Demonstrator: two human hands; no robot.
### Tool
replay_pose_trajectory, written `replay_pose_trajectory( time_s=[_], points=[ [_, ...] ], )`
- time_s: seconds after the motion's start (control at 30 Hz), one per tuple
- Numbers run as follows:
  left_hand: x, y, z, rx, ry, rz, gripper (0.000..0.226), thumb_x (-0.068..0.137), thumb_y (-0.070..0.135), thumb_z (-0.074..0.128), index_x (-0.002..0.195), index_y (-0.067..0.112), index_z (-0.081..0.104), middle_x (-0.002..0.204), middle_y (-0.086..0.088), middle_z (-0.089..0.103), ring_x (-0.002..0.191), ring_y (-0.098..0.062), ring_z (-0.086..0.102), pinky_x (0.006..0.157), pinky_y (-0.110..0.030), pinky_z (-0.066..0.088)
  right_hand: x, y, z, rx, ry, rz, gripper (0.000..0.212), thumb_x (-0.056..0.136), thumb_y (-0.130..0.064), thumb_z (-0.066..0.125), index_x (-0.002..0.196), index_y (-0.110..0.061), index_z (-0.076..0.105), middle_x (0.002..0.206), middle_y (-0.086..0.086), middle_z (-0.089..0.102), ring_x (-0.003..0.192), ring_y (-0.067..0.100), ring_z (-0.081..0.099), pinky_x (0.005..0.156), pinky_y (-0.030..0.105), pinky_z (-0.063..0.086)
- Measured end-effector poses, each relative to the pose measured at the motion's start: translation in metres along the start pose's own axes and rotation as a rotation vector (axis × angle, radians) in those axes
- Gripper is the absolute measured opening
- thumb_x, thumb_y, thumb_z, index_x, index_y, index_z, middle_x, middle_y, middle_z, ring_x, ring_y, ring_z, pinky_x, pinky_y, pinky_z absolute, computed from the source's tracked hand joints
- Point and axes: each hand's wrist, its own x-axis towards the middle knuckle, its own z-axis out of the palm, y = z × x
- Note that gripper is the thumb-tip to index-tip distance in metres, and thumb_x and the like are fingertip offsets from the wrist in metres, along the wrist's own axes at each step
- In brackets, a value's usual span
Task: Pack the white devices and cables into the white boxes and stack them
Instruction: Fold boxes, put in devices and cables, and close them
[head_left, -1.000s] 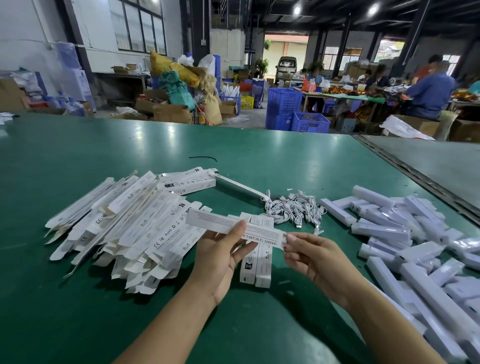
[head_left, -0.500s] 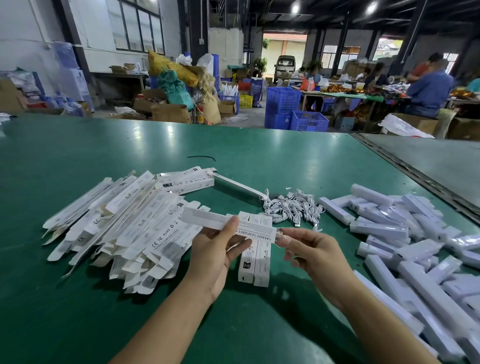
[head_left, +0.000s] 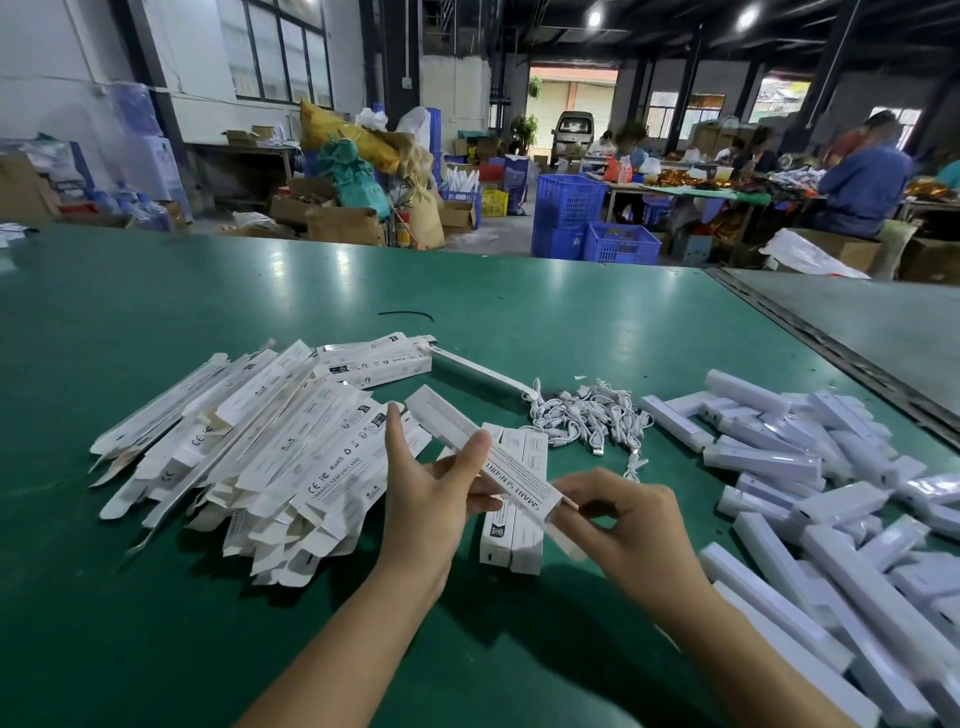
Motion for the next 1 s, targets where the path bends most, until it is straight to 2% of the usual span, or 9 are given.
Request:
replay_pose_trajectory(
  time_s=[0.07,0.2,0.3,0.4,0.53,0.67,0.8,0.87,1.0],
  points=[
    [0.0,0.0,0.0,-0.004,0.005,0.003,0.102,0.072,0.039,0.074,0.152,0.047,0.01,0.085,-0.012,0.077,0.069,-0.024,0.074,0.057,-0.028,0.057,-0.001,0.0,-0.004,0.003,-0.075,-0.018,0.014,0.085,-0.016,0.075,0.097,-0.023,0.076,0.085,-0.02,0.074,0.072,0.005,0.071,0.067,0.022,0.057],
    [0.0,0.0,-0.001,-0.016,0.02,0.017,0.08,0.081,0.031,0.071,0.147,0.043,0.028,0.083,-0.011,0.077,0.066,-0.022,0.073,0.054,-0.028,0.056,-0.001,-0.002,-0.005,0.025,-0.106,-0.053,0.017,0.091,-0.026,0.067,0.104,-0.02,0.077,0.085,-0.023,0.073,0.066,-0.004,0.066,0.059,0.003,0.042],
    [0.001,0.0,-0.001,-0.012,0.011,0.026,0.06,0.085,0.027,0.069,0.138,0.04,0.043,0.077,-0.008,0.076,0.063,-0.02,0.072,0.053,-0.027,0.056,-0.001,-0.003,-0.002,0.028,-0.033,-0.006,0.015,0.085,-0.032,0.069,0.094,-0.024,0.078,0.079,-0.02,0.074,0.064,0.0,0.068,0.058,0.008,0.046],
    [-0.001,-0.001,-0.001,0.082,-0.021,0.062,0.054,0.078,0.036,0.069,0.13,0.036,0.054,0.074,-0.007,0.075,0.067,-0.017,0.072,0.056,-0.027,0.057,-0.002,-0.001,0.002,0.041,0.006,0.019,0.01,0.083,-0.015,0.076,0.086,-0.024,0.078,0.076,-0.018,0.074,0.063,0.002,0.069,0.06,0.013,0.051],
    [-0.003,-0.006,-0.006,0.459,-0.122,0.234,0.046,0.081,0.057,0.062,0.124,0.045,0.056,0.078,0.008,0.068,0.075,-0.005,0.064,0.073,-0.024,0.051,-0.002,-0.002,0.006,0.004,0.143,0.034,0.012,0.079,-0.007,0.079,0.076,-0.018,0.076,0.062,-0.019,0.069,0.05,-0.003,0.058,0.052,0.006,0.04],
    [-0.01,-0.007,-0.008,0.814,-0.29,0.299,0.053,0.081,0.078,0.05,0.131,0.062,0.042,0.103,0.011,0.066,0.088,0.007,0.057,0.079,-0.018,0.046,0.0,-0.002,0.007,-0.027,0.255,0.071,0.016,0.078,-0.012,0.08,0.067,-0.017,0.07,0.054,-0.011,0.064,0.043,0.001,0.054,0.047,0.009,0.037],
    [-0.015,-0.004,-0.006,0.916,-0.326,0.332,0.074,0.073,0.078,0.055,0.141,0.05,0.046,0.119,0.013,0.066,0.113,0.01,0.054,0.092,-0.004,0.038,0.001,0.002,0.006,-0.062,0.298,0.078,0.024,0.078,-0.015,0.08,0.067,-0.015,0.058,0.054,-0.005,0.061,0.044,0.012,0.052,0.044,0.017,0.04],
    [-0.015,-0.002,-0.005,0.904,-0.306,0.356,0.075,0.072,0.076,0.058,0.14,0.044,0.05,0.119,0.012,0.068,0.115,0.007,0.056,0.096,-0.011,0.042,0.0,0.001,0.006,-0.115,0.252,0.001,0.026,0.079,-0.011,0.079,0.07,-0.013,0.055,0.055,-0.004,0.059,0.049,0.013,0.054,0.047,0.016,0.041],
    [-0.015,0.0,-0.005,0.862,-0.237,0.371,0.069,0.073,0.072,0.06,0.134,0.038,0.057,0.111,0.016,0.07,0.11,0.01,0.059,0.096,-0.018,0.047,-0.001,-0.001,0.001,-0.048,0.061,-0.153,0.008,0.091,-0.017,0.064,0.088,-0.01,0.062,0.088,-0.012,0.066,0.08,0.003,0.065,0.069,0.015,0.052]
  ],
)
